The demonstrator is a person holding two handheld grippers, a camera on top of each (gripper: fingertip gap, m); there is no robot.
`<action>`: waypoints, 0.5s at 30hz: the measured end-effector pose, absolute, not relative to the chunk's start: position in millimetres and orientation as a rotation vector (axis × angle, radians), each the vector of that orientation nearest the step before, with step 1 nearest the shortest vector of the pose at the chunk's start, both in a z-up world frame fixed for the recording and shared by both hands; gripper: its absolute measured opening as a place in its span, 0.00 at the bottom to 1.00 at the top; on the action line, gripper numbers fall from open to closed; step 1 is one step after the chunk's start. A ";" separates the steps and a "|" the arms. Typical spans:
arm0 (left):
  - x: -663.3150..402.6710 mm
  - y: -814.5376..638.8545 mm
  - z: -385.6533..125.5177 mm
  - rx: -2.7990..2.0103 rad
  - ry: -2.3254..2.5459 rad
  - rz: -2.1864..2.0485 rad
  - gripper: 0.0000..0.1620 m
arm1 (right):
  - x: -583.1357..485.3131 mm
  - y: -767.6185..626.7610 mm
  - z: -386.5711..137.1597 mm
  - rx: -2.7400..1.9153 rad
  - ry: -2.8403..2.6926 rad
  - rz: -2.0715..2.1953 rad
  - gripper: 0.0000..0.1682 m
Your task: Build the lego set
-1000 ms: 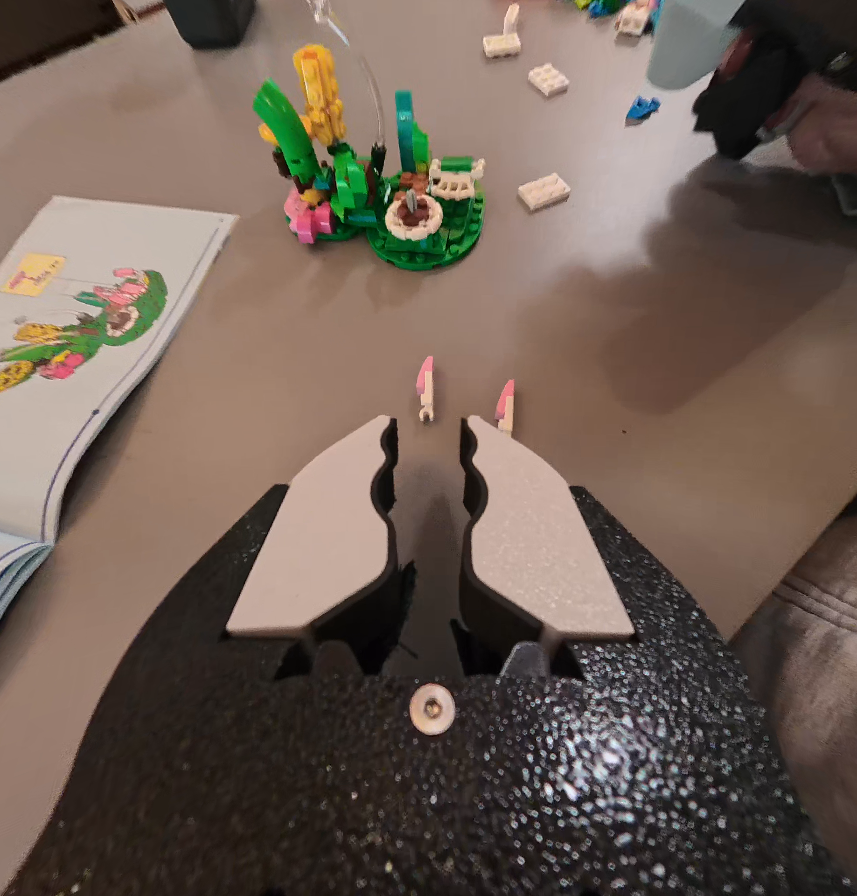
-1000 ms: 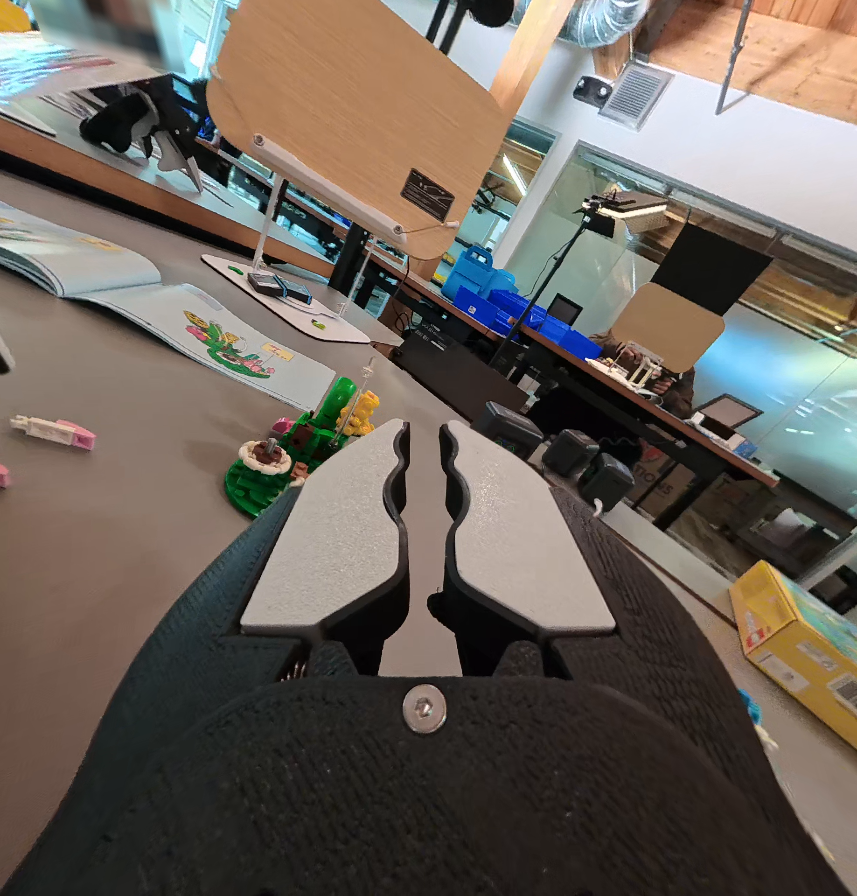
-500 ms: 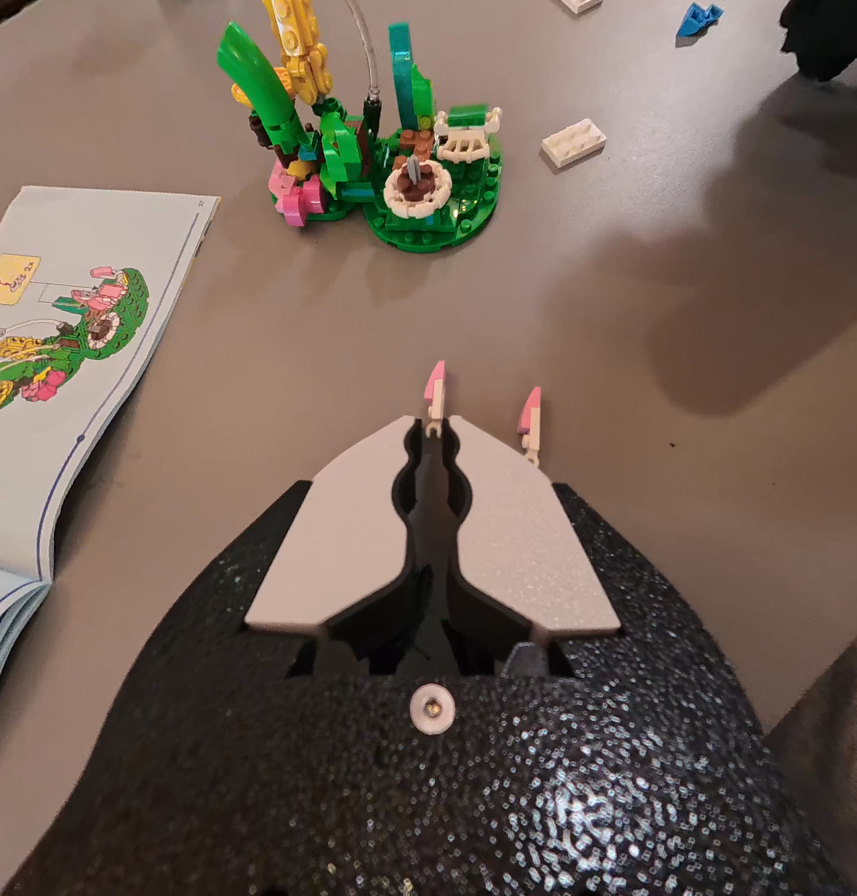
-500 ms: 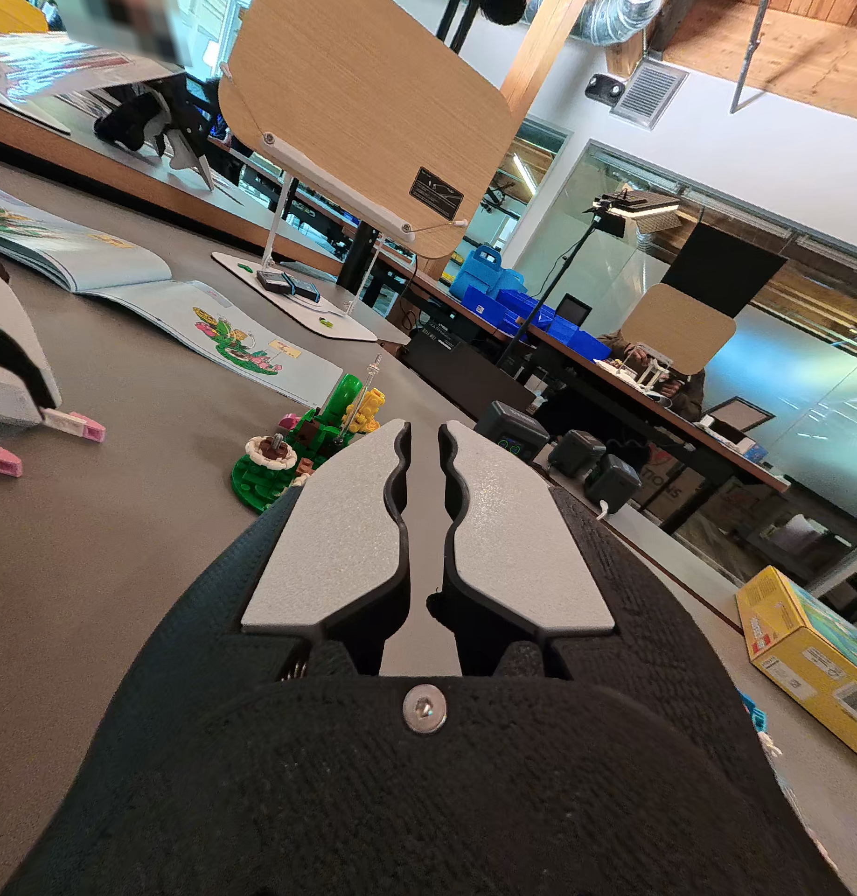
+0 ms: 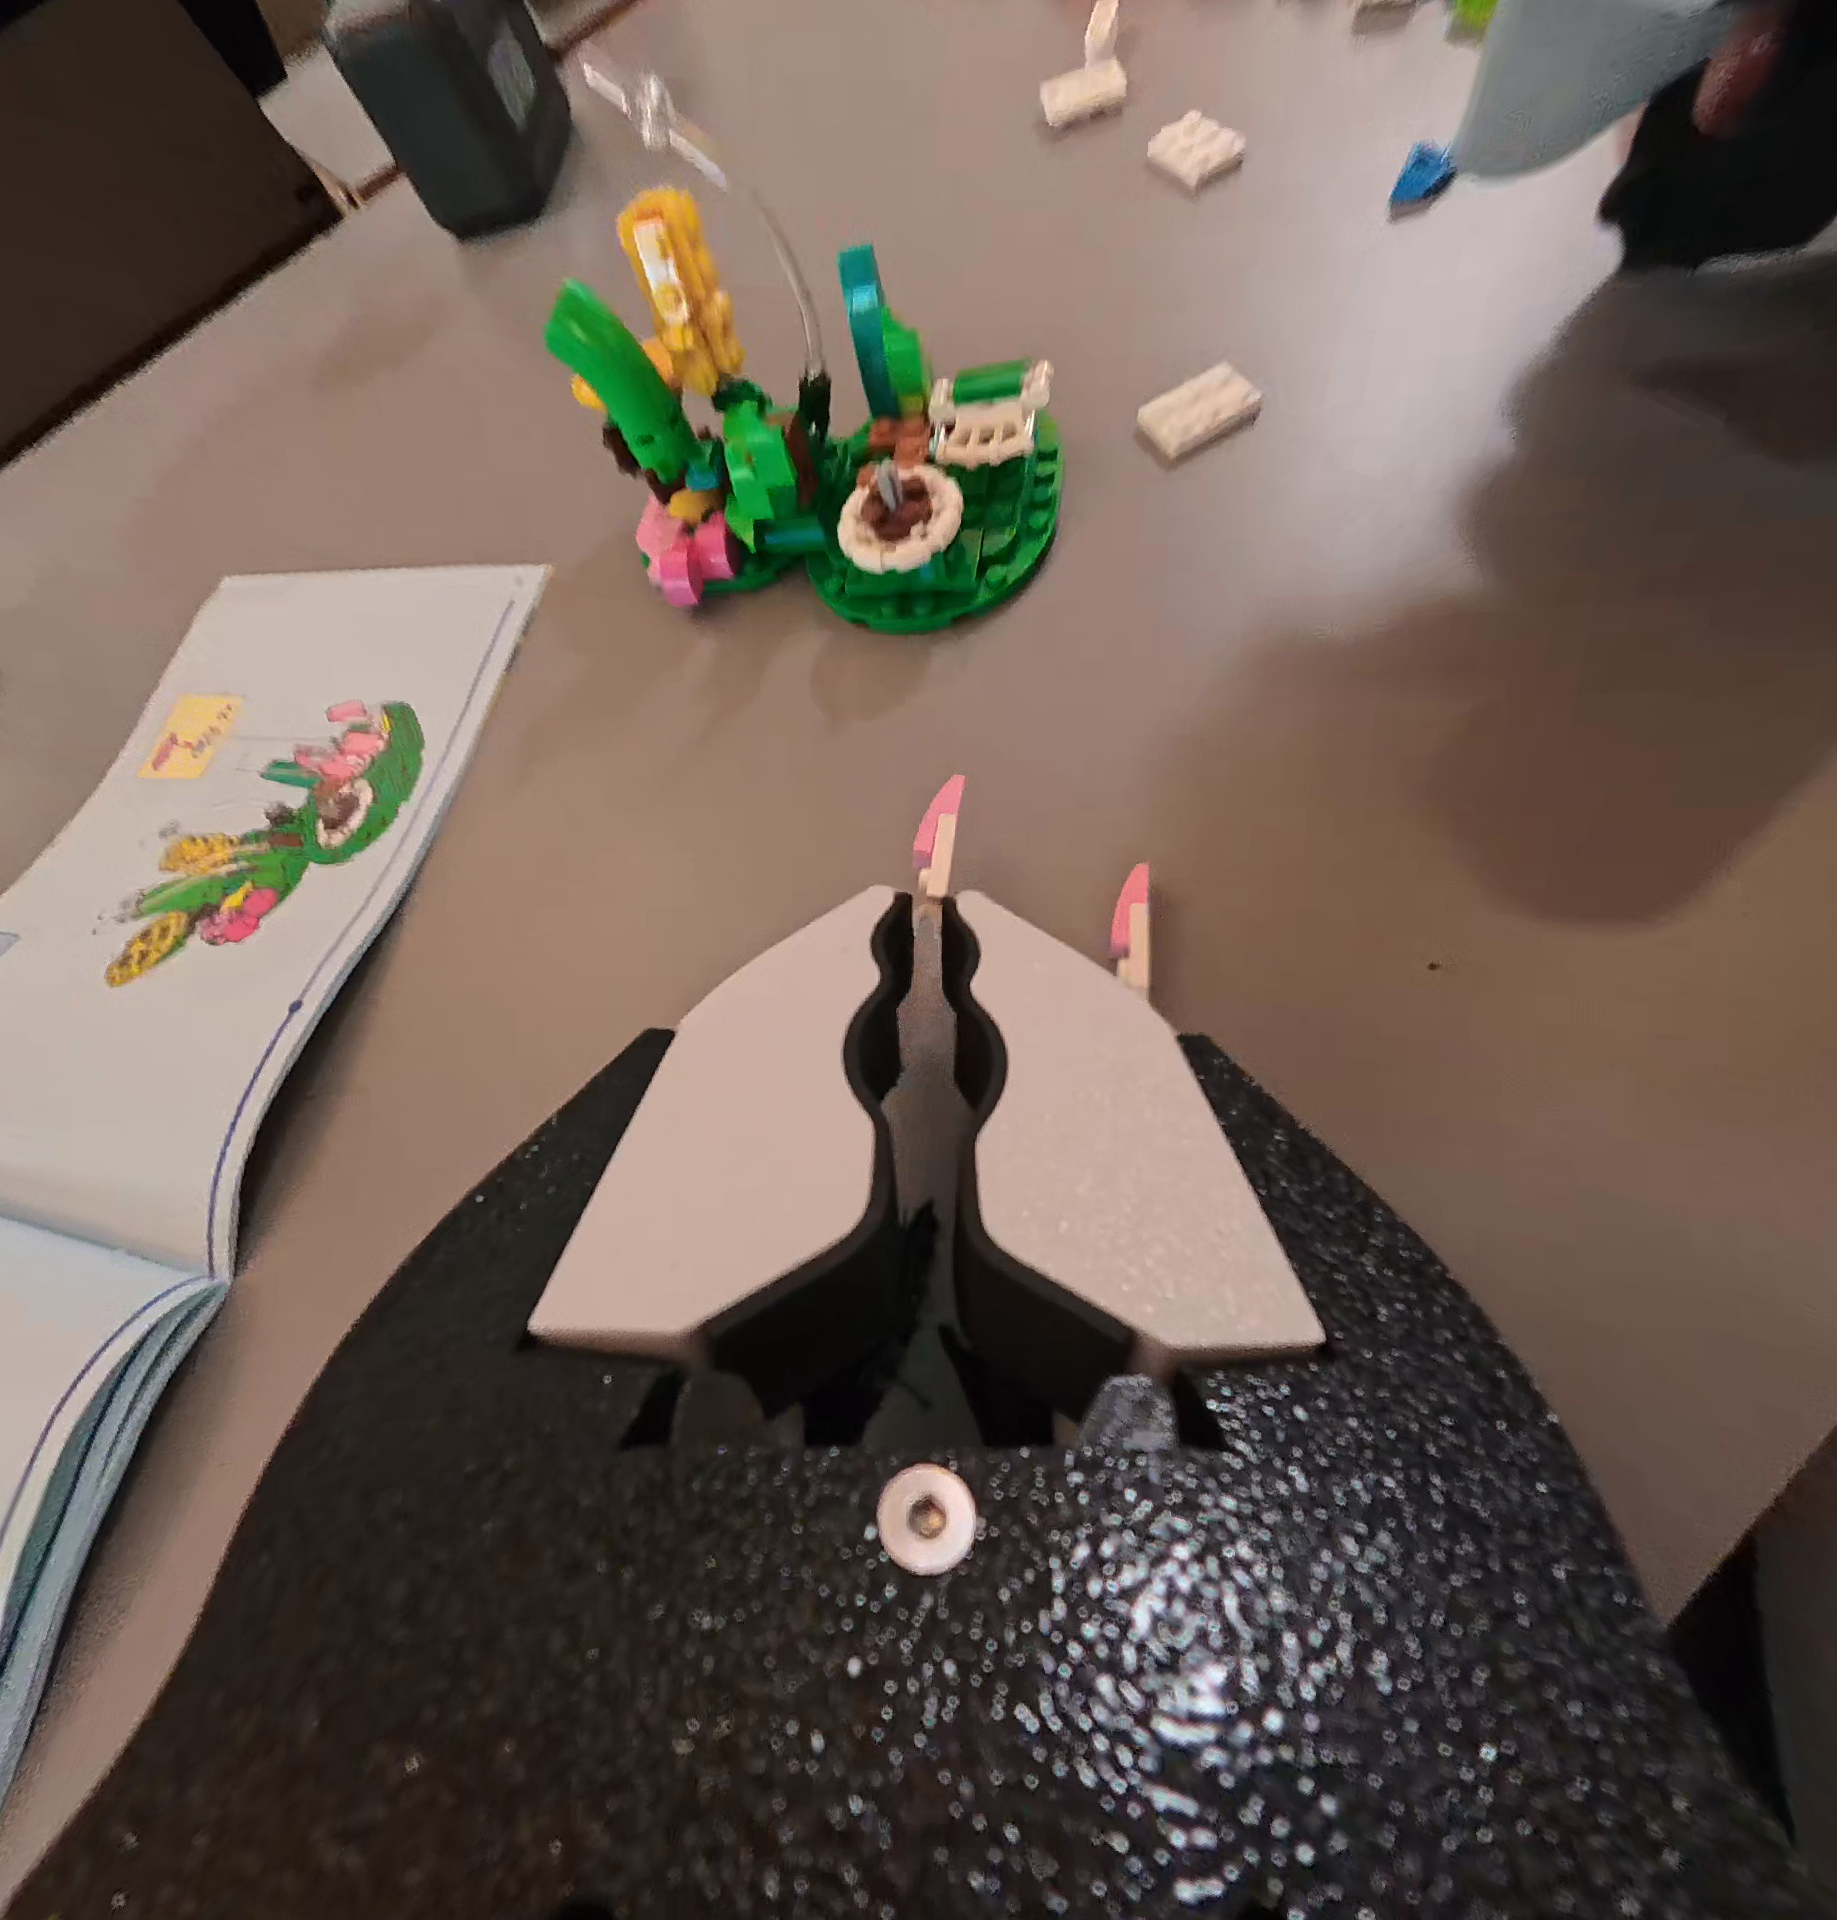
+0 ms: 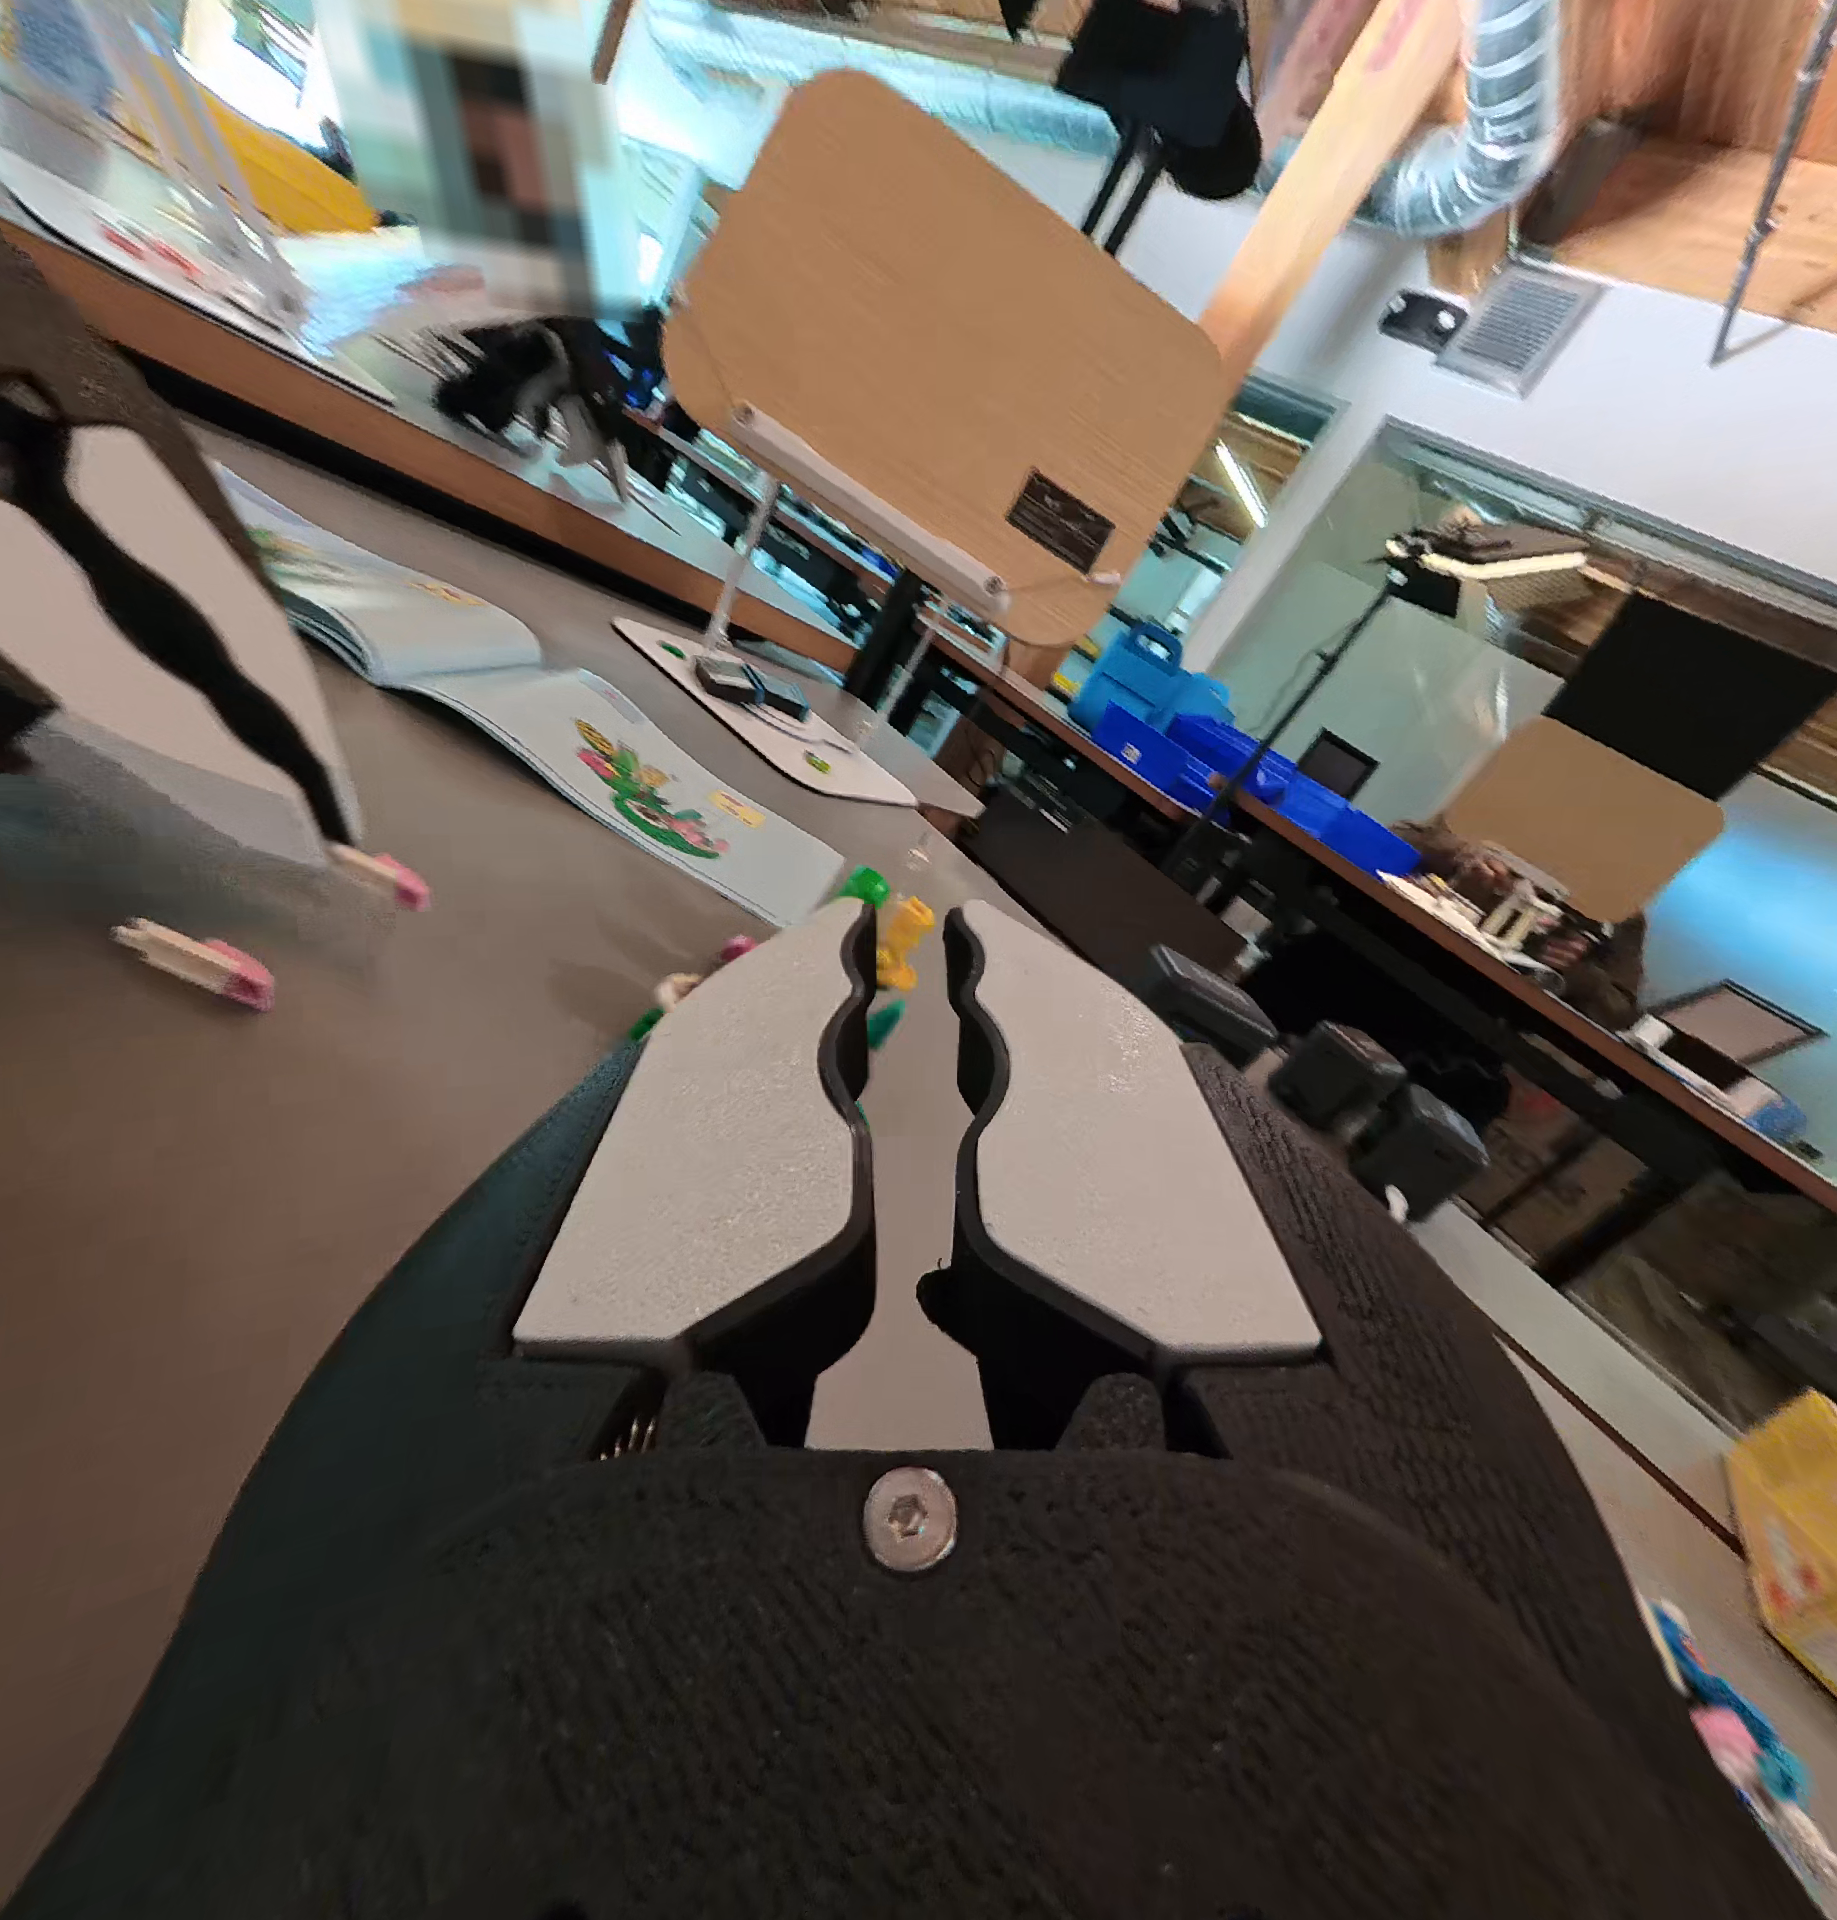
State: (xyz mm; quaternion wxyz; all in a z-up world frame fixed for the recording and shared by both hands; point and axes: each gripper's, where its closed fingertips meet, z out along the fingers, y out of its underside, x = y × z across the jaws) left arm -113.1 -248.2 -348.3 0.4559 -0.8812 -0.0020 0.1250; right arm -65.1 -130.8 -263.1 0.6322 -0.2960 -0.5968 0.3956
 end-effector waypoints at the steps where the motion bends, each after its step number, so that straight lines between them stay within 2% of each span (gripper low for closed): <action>1: -110.1 -246.3 -343.2 -2.136 0.018 0.306 0.03 | -62.8 -137.5 -260.7 -0.647 -1.374 0.945 0.07; 8: -64.0 -229.7 -293.9 -1.819 0.225 0.175 0.03 | -34.2 -205.2 -262.1 -0.403 -1.596 1.373 0.14; 15: -36.9 -228.4 -296.3 -1.799 0.386 0.113 0.03 | -27.6 -223.5 -277.7 -0.317 -1.758 1.341 0.11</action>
